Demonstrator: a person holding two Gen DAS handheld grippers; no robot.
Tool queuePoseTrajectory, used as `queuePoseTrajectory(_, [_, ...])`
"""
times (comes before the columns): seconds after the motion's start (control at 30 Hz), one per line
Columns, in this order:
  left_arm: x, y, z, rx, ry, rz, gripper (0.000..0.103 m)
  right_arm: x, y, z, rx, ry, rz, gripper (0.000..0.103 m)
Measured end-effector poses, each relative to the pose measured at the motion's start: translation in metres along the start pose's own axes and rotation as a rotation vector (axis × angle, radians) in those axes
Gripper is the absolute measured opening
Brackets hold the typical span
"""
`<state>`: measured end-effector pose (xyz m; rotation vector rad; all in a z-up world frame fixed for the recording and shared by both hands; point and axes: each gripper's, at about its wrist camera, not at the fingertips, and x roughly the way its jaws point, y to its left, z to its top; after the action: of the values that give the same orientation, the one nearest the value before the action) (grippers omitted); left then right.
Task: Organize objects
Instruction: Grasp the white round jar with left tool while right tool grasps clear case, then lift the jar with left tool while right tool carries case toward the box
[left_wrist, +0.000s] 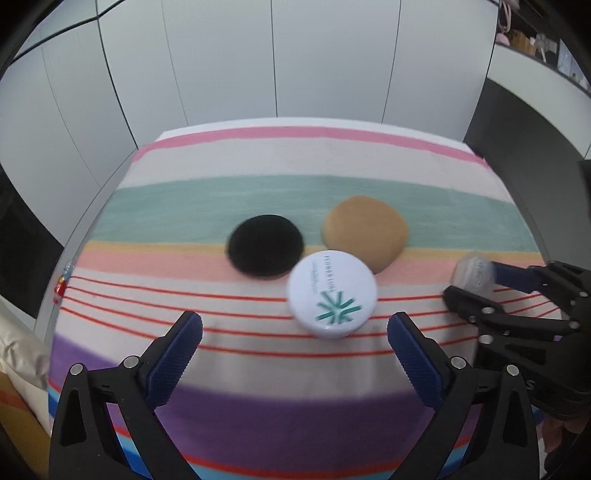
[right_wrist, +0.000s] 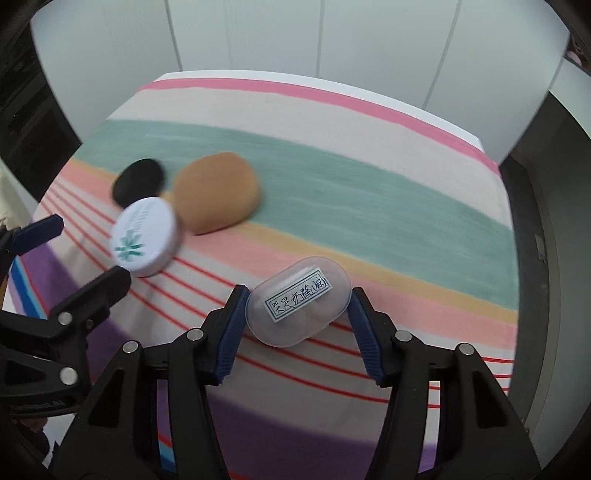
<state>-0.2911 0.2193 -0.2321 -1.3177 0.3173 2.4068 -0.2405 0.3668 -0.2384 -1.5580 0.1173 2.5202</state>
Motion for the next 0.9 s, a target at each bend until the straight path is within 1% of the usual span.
queuePoseTrajectory(0.07, [0.006,-0.007,0.004,0.001,0.008,0.002,0.1,0.0,-0.009,0.0,0.013,0.005,-0.009,0.058])
queuePoseTrajectory(0.13, [0.01,-0.014,0.007,0.001,0.013,0.015,0.096,-0.001,-0.016,-0.001,0.031,0.011,-0.017,0.058])
queuePoseTrajectory(0.2, [0.014,-0.018,0.011,-0.007,0.027,0.006,0.078,-0.002,-0.022,-0.001,0.05,0.016,-0.015,0.058])
queuePoseTrajectory(0.23, [0.016,-0.019,0.012,-0.012,0.034,0.0,0.075,-0.003,-0.024,0.0,0.054,0.017,-0.015,0.058])
queuePoseTrajectory(0.3, [0.018,-0.02,0.014,-0.03,0.049,-0.014,0.061,-0.009,-0.031,0.001,0.057,0.018,-0.017,0.058])
queuePoseTrajectory(0.43, [0.014,-0.021,0.016,-0.044,0.056,-0.022,0.059,-0.018,-0.031,0.001,0.063,0.014,-0.017,0.058])
queuePoseTrajectory(0.57, [0.001,-0.019,0.016,-0.064,0.053,-0.028,0.059,-0.03,-0.029,0.004,0.064,0.009,-0.015,0.058])
queuePoseTrajectory(0.73, [-0.027,-0.017,0.017,-0.061,0.028,-0.021,0.059,-0.05,-0.025,0.007,0.073,-0.006,-0.005,0.058])
queuePoseTrajectory(0.9, [-0.06,-0.014,0.019,-0.076,0.01,-0.023,0.059,-0.081,-0.017,0.008,0.059,-0.032,0.001,0.058])
